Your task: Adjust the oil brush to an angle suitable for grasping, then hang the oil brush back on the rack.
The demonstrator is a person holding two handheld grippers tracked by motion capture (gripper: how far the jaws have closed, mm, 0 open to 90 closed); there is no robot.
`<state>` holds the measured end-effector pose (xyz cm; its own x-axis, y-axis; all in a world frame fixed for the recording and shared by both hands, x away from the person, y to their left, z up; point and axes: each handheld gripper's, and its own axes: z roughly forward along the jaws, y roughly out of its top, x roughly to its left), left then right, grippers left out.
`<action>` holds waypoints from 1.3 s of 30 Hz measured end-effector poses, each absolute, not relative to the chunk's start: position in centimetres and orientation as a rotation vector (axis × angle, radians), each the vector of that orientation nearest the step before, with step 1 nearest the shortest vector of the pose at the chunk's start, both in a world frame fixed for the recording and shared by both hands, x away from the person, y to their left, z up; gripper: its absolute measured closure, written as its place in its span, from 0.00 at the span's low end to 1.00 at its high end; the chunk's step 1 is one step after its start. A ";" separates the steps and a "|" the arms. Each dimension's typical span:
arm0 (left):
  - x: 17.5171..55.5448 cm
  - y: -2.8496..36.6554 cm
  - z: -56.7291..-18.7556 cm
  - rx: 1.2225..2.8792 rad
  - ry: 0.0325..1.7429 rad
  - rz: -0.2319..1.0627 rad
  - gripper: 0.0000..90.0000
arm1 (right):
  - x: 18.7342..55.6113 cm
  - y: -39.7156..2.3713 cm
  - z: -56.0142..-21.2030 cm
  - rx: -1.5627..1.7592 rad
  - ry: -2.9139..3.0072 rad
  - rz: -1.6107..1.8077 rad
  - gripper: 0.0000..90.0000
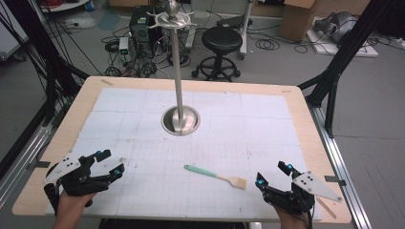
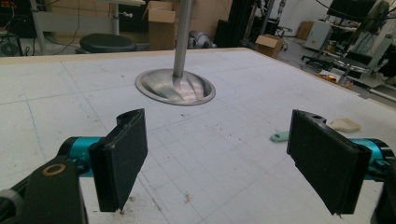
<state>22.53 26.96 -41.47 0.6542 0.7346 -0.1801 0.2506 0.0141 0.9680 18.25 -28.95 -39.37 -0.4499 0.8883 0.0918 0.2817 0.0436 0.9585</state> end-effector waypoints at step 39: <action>23.3 26.3 -42.0 1.540 0.830 0.336 0.24 | 26.2 -20.0 -43.1 0.812 2.559 1.122 0.58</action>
<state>23.29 26.33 -41.96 0.6946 0.6714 -0.2582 0.3022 0.0533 0.9518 26.22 -19.96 -43.08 -0.8195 0.5730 0.0100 0.3955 0.5528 0.7335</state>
